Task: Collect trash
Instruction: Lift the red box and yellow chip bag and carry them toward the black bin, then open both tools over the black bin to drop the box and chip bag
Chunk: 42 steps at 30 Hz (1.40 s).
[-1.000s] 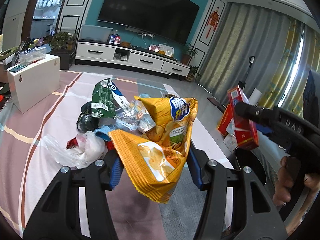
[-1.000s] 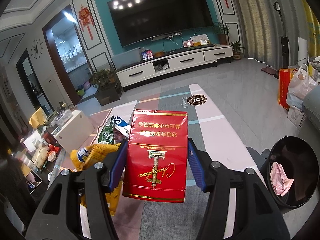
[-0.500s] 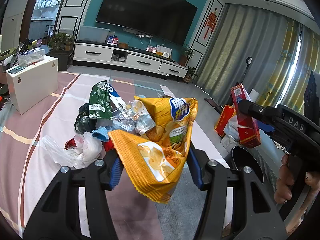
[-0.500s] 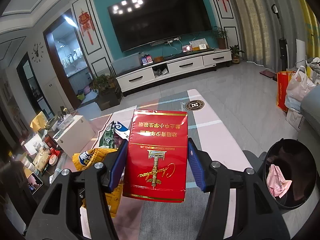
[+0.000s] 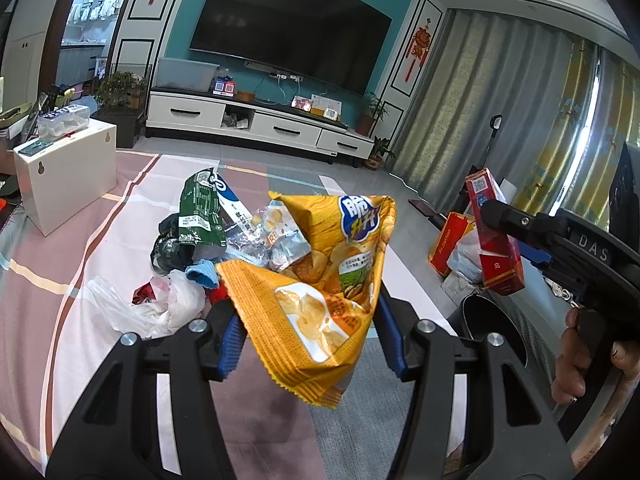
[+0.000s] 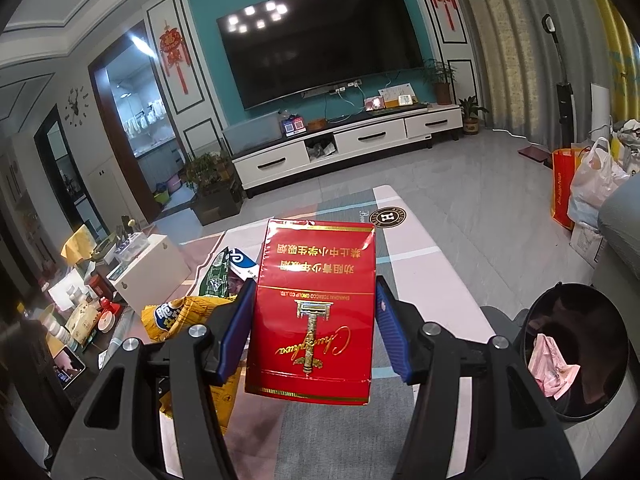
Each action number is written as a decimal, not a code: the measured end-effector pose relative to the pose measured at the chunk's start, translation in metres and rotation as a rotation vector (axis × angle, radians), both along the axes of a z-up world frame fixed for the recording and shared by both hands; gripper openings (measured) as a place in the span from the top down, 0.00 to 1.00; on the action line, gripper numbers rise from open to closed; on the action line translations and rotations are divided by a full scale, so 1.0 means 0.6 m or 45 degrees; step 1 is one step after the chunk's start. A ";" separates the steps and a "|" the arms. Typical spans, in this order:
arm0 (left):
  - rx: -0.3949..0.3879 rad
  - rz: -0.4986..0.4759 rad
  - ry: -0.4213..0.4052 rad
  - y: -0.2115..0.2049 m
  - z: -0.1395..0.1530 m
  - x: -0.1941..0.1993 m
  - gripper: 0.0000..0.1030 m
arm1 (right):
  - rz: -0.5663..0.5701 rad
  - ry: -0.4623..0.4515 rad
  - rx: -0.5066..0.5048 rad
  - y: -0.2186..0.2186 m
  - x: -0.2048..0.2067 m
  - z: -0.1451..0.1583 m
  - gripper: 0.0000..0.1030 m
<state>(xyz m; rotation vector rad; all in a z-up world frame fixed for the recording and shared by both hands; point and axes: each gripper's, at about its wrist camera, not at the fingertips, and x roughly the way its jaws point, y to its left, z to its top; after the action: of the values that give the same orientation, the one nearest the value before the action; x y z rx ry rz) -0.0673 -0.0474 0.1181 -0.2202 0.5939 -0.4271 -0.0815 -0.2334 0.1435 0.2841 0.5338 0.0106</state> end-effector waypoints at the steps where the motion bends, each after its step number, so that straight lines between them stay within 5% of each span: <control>1: 0.003 0.002 -0.003 0.000 0.001 -0.001 0.45 | -0.005 -0.005 -0.002 -0.002 -0.002 0.002 0.44; 14: 0.043 -0.071 -0.049 -0.077 0.017 -0.015 0.45 | -0.117 -0.100 -0.010 -0.064 -0.046 0.030 0.44; 24: 0.025 -0.240 -0.081 -0.224 0.028 -0.032 0.45 | -0.433 -0.120 0.066 -0.188 -0.094 0.018 0.44; 35: -0.014 -0.505 0.035 -0.395 -0.009 -0.025 0.45 | -0.837 -0.031 0.239 -0.322 -0.148 -0.048 0.44; 42: -0.104 -0.655 0.230 -0.472 -0.071 0.000 0.45 | -1.045 0.088 0.275 -0.379 -0.162 -0.095 0.44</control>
<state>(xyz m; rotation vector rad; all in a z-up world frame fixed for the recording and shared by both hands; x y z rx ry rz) -0.0673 -0.3308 0.0757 -0.1836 0.8135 -0.9369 -0.1788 -0.4605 0.0863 0.7003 0.4534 -0.7432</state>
